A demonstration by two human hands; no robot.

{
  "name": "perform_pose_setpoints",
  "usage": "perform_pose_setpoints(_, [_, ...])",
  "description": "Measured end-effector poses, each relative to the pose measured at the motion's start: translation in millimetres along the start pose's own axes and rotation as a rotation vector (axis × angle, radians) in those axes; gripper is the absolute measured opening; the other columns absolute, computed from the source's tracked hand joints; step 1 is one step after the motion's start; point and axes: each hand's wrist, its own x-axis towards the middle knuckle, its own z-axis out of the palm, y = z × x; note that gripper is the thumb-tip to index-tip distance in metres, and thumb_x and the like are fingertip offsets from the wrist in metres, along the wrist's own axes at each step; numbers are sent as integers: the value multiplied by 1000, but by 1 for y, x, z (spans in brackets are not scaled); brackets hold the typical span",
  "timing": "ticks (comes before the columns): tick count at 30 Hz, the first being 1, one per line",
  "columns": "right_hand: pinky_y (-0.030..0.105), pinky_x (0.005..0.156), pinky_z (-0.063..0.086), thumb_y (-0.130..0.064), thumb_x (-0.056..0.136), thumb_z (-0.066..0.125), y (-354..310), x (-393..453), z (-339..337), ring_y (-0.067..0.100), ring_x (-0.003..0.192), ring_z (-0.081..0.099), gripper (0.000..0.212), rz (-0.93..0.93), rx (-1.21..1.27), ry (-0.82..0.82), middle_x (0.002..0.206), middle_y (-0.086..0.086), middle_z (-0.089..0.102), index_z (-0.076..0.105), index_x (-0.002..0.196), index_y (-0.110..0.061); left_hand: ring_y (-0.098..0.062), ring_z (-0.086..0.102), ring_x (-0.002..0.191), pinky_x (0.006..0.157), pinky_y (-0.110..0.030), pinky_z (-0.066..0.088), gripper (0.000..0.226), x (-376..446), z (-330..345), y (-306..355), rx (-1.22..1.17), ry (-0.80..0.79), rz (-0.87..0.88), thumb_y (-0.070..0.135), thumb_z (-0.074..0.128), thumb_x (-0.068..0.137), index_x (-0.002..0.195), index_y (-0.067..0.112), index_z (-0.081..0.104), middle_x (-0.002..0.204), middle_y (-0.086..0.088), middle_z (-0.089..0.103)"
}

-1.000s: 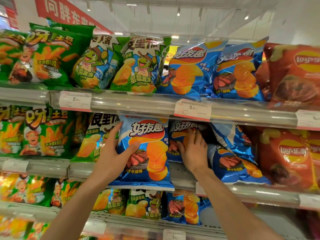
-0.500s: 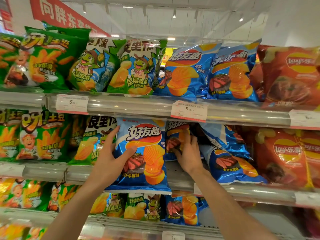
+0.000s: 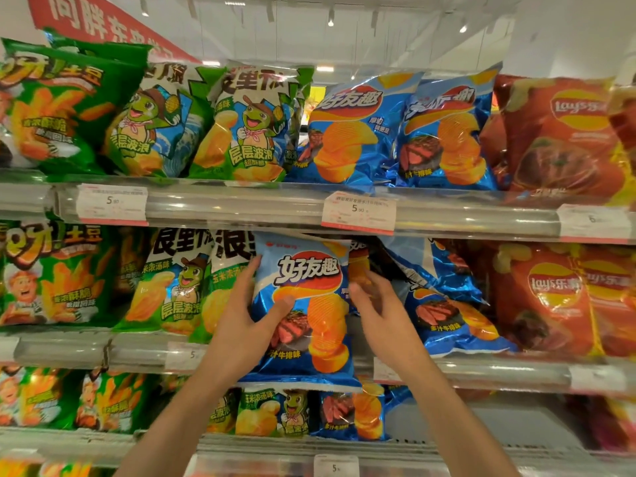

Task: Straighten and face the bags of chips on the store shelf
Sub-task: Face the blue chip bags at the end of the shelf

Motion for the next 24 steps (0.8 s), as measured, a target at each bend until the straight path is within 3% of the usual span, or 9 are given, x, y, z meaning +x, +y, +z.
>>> perform_pose_setpoints(3, [21, 94, 43, -51, 93, 59, -1, -7, 2, -5, 108, 56, 71, 66, 61, -80, 121, -26, 56, 25, 152, -34, -3, 59, 119, 94, -18, 52, 77, 14, 26, 2, 16, 16, 15, 44, 70, 89, 153, 44, 26, 146, 14, 48])
perform_pose_setpoints(4, [18, 94, 43, -50, 92, 61, -1, -4, 2, -1, 112, 56, 77, 74, 54, -78, 127, -22, 56, 20, 155, -32, -3, 59, 119, 94, -16, 52, 77, 21, 33, 4, 12, 7, 6, 44, 69, 90, 153, 43, 25, 145, 11, 51])
perform_pose_setpoints(7, [4, 80, 42, -35, 95, 64, 1, 15, 0, 1, 109, 57, 72, 45, 37, 1, 127, -15, 58, 24, 154, -25, -6, 46, 135, 111, -33, 42, 79, 41, 48, 4, 111, -1, 43, 55, 62, 91, 156, 42, 20, 156, 10, 41])
perform_pose_setpoints(10, [8, 83, 49, -22, 97, 61, 11, 31, 0, -7, 98, 62, 56, 28, 35, 46, 115, -14, 64, 32, 145, -26, 19, 41, 125, 111, -31, 38, 71, 37, 65, -1, 225, -30, 101, 46, 59, 97, 157, 38, 22, 148, 11, 42])
perform_pose_setpoints(11, [15, 86, 52, -20, 98, 59, 18, 35, 2, -4, 98, 63, 52, 37, 21, 41, 115, -10, 65, 34, 143, -26, 19, 37, 129, 114, -32, 36, 69, 32, 71, -6, 285, -50, 117, 40, 59, 98, 158, 36, 24, 148, 6, 41])
perform_pose_setpoints(13, [21, 86, 53, -22, 99, 57, 27, 37, 4, 6, 103, 65, 45, 74, -2, 33, 117, -4, 66, 38, 140, -27, -10, 26, 150, 119, -37, 31, 67, 25, 80, -16, 406, -90, 136, 35, 58, 99, 157, 35, 25, 163, -3, 21])
perform_pose_setpoints(15, [16, 78, 52, -25, 100, 56, 30, 37, 4, 5, 98, 67, 35, 92, -14, 36, 110, -8, 67, 46, 134, -26, -22, 14, 154, 120, -40, 31, 65, 24, 82, -22, 456, -106, 123, 35, 56, 100, 157, 35, 25, 168, -2, 3])
perform_pose_setpoints(19, [2, 62, 46, -22, 100, 58, 16, 31, -2, -10, 83, 63, 32, 91, -5, -6, 100, -18, 66, 52, 131, -21, -21, 9, 154, 120, -35, 26, 66, 22, 78, -16, 459, -113, 99, 37, 57, 99, 157, 34, 26, 169, -3, -2])
perform_pose_setpoints(24, [3, 79, 43, -29, 98, 60, 1, 9, -33, -8, 107, 57, 33, -11, -109, -43, 116, -25, 60, 51, 129, -37, -1, 20, 145, 113, -20, 26, 50, 14, 62, -8, 455, -15, 192, 26, 63, 97, 145, 30, 50, 164, 7, 20])
